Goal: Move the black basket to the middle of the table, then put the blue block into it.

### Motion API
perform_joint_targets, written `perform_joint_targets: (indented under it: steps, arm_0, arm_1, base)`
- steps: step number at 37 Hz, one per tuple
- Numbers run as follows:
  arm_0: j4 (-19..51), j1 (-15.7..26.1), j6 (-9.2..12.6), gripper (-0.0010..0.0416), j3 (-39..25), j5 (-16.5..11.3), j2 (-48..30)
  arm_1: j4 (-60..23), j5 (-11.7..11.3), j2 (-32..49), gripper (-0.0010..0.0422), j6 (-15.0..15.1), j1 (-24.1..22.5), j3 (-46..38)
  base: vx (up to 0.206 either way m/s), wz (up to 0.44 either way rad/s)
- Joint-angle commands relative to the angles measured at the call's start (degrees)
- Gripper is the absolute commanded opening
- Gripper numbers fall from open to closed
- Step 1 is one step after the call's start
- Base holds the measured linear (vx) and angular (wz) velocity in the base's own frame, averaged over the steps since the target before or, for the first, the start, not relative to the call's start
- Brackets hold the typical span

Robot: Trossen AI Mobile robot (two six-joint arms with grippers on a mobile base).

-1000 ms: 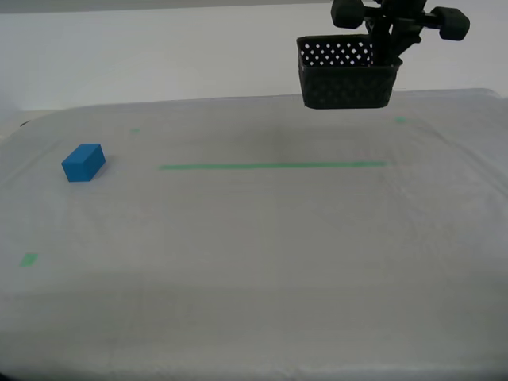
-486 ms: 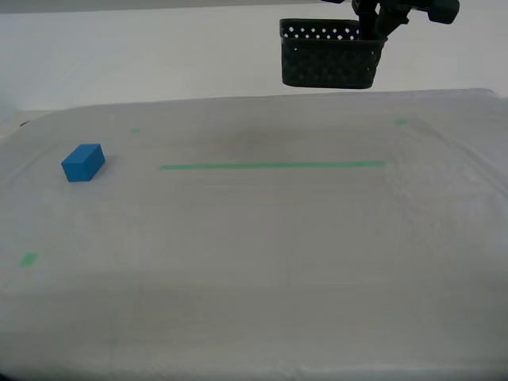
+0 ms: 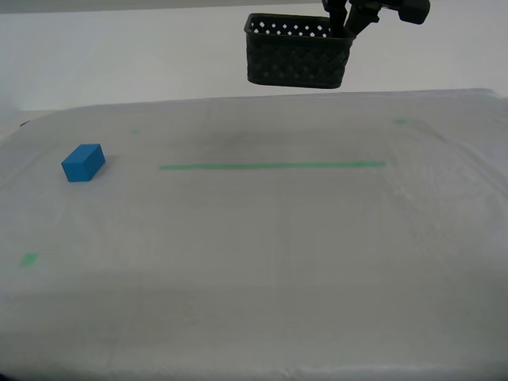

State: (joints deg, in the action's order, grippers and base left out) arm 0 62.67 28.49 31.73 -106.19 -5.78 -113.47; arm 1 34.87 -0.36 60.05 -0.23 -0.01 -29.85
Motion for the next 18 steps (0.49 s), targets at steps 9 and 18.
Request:
perform_joint_targets:
  steps: [9,18]
  arm_0:
    - [-2.64,3.13,1.33,-0.0001,0.61,0.9,-3.26]
    - [-5.81,3.56,1.31,-0.0001,2.38,1.16,-6.34]
  arm_1:
    - [0.26,-0.07,-0.02,0.0,0.09,-0.02,-0.09]
    - [-0.04,-0.07,-0.02,0.0,0.09,0.0,-0.11]
  base:
    - [0.0,0.0]
    - [0.0,0.0]
